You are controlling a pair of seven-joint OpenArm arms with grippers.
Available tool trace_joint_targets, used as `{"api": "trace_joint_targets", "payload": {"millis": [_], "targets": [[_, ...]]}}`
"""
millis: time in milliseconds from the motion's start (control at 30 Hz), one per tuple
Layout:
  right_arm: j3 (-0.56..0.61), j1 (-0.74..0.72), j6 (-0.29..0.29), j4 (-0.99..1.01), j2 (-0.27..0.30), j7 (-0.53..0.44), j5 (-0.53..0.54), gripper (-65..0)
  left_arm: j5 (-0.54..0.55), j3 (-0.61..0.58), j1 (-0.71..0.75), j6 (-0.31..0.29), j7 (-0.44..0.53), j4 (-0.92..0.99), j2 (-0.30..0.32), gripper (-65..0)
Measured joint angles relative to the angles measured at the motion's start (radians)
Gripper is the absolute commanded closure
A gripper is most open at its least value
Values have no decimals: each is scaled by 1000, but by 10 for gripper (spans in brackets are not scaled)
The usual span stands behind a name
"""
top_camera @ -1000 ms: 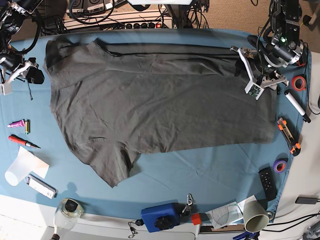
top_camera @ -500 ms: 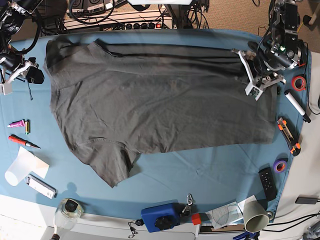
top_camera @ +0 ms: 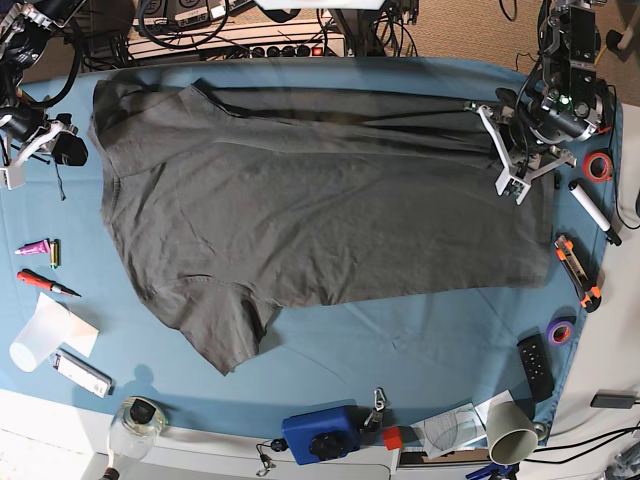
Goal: Fold the T-shirt properly
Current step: 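Release the shirt edge with the left gripper and lift it away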
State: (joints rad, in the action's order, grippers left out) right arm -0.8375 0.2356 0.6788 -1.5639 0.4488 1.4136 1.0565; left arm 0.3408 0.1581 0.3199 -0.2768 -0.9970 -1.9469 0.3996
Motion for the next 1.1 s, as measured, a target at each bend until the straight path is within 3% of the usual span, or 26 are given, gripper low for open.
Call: {"api": "trace_joint_targets", "payload": {"millis": [1033,1100], "targets": [[0,0,0,0,0,-1,0,-161,-28,0,-80,0,108,32,0,0],[0,0,0,0,0,-1,0,-162,-58,0,-80,0,108,32,0,-127]]}}
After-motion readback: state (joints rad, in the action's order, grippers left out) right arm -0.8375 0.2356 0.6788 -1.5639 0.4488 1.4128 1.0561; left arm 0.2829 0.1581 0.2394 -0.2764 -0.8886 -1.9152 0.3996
